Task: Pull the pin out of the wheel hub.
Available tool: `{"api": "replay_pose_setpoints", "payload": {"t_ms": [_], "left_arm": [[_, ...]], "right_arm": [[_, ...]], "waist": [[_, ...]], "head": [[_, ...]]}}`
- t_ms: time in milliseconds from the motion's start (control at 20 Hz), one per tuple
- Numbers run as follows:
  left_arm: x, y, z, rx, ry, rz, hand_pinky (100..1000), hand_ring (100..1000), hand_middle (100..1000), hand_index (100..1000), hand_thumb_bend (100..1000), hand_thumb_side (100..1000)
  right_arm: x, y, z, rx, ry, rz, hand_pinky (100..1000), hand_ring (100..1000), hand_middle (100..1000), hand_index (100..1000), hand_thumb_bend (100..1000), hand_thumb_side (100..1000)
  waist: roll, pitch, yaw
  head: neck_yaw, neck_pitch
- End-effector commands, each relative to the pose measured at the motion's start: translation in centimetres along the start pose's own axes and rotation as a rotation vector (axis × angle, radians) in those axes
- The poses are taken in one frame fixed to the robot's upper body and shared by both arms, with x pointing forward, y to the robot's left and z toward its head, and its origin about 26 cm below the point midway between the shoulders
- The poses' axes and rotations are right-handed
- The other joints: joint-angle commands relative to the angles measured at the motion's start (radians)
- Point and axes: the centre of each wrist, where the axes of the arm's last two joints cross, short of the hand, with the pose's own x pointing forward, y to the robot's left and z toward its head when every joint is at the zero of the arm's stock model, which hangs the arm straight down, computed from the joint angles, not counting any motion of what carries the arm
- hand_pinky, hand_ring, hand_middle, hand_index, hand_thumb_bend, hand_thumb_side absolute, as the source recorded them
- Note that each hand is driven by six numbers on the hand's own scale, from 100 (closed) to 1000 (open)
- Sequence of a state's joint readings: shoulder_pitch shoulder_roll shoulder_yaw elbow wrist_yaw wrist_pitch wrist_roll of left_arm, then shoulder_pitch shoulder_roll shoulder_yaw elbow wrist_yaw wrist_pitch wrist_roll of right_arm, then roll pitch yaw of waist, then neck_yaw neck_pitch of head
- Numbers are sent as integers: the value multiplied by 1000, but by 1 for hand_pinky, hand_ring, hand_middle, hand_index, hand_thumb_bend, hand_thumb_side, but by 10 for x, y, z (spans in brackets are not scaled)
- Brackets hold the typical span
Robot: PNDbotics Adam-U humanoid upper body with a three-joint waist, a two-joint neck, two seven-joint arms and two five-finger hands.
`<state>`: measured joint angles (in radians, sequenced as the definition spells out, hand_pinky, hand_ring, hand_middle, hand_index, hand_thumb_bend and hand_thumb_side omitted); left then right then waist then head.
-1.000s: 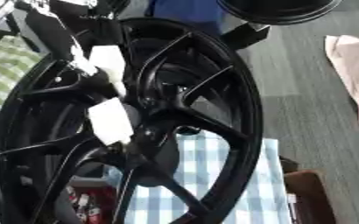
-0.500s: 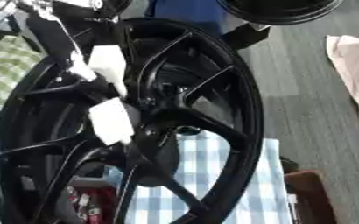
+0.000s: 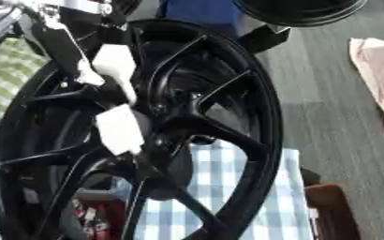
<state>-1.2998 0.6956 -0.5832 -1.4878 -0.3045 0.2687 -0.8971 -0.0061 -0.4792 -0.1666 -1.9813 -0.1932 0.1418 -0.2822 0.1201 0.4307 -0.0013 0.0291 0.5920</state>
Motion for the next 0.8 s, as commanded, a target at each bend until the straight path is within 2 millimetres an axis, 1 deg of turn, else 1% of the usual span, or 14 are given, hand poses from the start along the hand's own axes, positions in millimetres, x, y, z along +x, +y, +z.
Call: {"api": "replay_pose_setpoints", "payload": {"t_ms": [50,200,350,450,550,600,650,800], "left_arm": [[-1,10,16,21,6,33,688,495,335,449,195,100],[-2,10,21,28,12,43,682,476,294,404,193,100],[-3,17,33,71,28,39,680,462,260,369,173,100],[-4,24,43,129,37,39,674,448,234,347,153,100],[-5,32,54,204,48,47,672,441,227,341,147,100],[-7,36,61,245,55,53,671,435,224,335,100,123],[-10,40,67,284,64,63,671,432,219,331,129,100],[-22,46,86,388,97,100,671,427,213,325,117,100]], "right_arm": [[6,-3,0,-7,-18,4,805,576,683,605,100,724],[6,-4,0,-13,-16,3,805,575,683,604,100,724],[6,-4,-1,-15,-17,3,805,575,682,604,100,723],[6,-4,-1,-16,-18,3,805,575,682,604,100,723],[7,-4,-1,-16,-19,2,805,575,682,604,100,722],[7,-4,-1,-16,-20,2,805,575,682,604,100,725],[7,-5,-1,-17,-21,2,805,575,682,604,100,721],[7,-5,-1,-20,-23,3,805,575,682,604,100,720]], "waist": [[-4,-142,-2],[-4,-142,-3],[-5,-143,-2],[-6,-145,-1],[-7,-146,1],[-8,-147,2],[-9,-147,3],[-10,-148,7]], "head": [[2,-7],[2,-5],[0,-4],[-1,-3],[-2,-3],[-2,-3],[-3,-4],[-6,-5]]}}
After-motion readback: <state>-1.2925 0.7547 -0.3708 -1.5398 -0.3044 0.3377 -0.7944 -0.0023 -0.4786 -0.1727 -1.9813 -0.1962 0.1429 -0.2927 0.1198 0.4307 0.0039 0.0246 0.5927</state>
